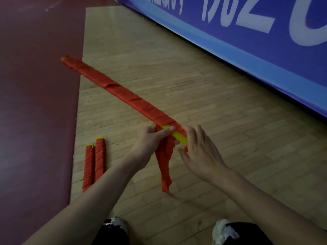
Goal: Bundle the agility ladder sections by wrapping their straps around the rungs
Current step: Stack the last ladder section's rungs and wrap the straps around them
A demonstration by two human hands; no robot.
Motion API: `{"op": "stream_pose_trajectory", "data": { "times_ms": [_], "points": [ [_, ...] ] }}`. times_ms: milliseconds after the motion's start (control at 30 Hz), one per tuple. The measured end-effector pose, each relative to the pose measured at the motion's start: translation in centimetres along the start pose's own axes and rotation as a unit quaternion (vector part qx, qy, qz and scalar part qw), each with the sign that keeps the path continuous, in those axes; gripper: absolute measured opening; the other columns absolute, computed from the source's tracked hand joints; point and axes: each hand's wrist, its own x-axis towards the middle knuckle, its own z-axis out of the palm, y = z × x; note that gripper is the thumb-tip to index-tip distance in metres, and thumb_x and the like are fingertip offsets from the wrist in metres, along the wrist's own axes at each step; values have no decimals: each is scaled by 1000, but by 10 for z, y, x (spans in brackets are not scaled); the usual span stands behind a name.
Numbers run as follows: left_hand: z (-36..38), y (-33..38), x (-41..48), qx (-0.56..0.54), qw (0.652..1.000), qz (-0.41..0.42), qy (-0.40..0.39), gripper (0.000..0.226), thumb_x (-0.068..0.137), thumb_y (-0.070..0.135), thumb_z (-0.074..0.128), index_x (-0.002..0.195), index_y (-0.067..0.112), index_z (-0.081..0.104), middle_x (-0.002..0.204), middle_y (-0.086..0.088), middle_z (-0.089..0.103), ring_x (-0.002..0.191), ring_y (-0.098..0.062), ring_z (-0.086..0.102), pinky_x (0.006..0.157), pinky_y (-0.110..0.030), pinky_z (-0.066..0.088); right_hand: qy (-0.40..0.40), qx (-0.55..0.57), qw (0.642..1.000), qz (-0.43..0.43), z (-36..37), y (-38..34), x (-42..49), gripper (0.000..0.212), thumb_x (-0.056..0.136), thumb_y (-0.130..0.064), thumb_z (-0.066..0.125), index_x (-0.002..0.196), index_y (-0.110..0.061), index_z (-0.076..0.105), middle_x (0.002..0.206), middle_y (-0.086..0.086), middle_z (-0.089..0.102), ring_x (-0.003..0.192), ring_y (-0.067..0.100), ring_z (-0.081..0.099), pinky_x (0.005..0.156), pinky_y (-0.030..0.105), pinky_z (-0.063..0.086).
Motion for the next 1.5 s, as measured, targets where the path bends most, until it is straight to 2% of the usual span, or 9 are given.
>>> {"op": "stream_pose_trajectory", "data": {
  "times_ms": [100,233,367,500,633,867,1133,1300,1500],
  "points": [
    [-3,3,1,40,999,-3,-6,20,89,23,64,97,5,68,83,-15,73,75,-21,69,68,-34,55,-81,148,984,50,-11,5,3,75,85,-47,64,140,-25,18,138,-1,36,121,14,45,91,27,42],
    [-7,10,1,64,997,23,-41,25,89,24,63,101,2,67,84,-13,73,77,-19,70,70,-31,54,-151,307,931,123,-34,15,11,68,70,-66,63,125,-33,41,115,-17,63,100,0,63,86,28,52],
    [-9,15,-3,75,994,35,-73,20,88,23,64,93,5,70,84,-11,74,80,-22,69,72,-31,55,-252,501,814,153,-50,22,15,37,80,-41,61,112,-21,64,96,9,73,86,16,71,73,25,55],
    [-8,18,-6,76,991,58,-93,16,90,21,60,92,8,68,85,-11,74,81,-19,70,73,-30,58,-261,550,779,148,-49,21,14,32,82,-32,60,106,-13,67,84,10,70,81,21,68,70,28,55],
    [-9,18,-6,70,992,55,-90,18,90,26,59,93,11,70,91,-17,73,86,-23,71,76,-36,58,-199,549,802,122,-47,21,14,34,81,-32,61,106,-9,66,77,5,68,72,11,63,63,22,49],
    [-8,17,-5,46,994,2,-96,25,98,16,49,111,-1,61,94,-11,73,74,-15,69,68,-27,58,-100,502,849,134,-40,25,17,24,83,-31,64,98,-12,66,78,1,70,74,6,66,61,17,48],
    [4,7,-2,7,995,-41,-87,20,96,10,52,107,-4,62,89,-17,71,73,-20,70,69,-28,59,3,388,911,140,-31,27,16,6,89,-19,65,94,-16,65,76,-3,70,69,-2,65,61,13,46],
    [8,3,-3,-7,996,-28,-79,18,97,9,52,101,-2,65,87,-15,72,76,-18,71,68,-25,57,46,176,982,56,-21,16,10,17,92,-19,60,108,-12,58,85,-3,61,73,11,57,57,22,42],
    [4,5,-7,0,997,-12,-74,22,96,5,50,107,-9,63,93,-16,72,81,-19,71,71,-24,56,41,44,998,28,-2,7,5,26,87,-5,61,112,-5,53,106,10,58,92,29,60,61,29,37]
  ]
}}
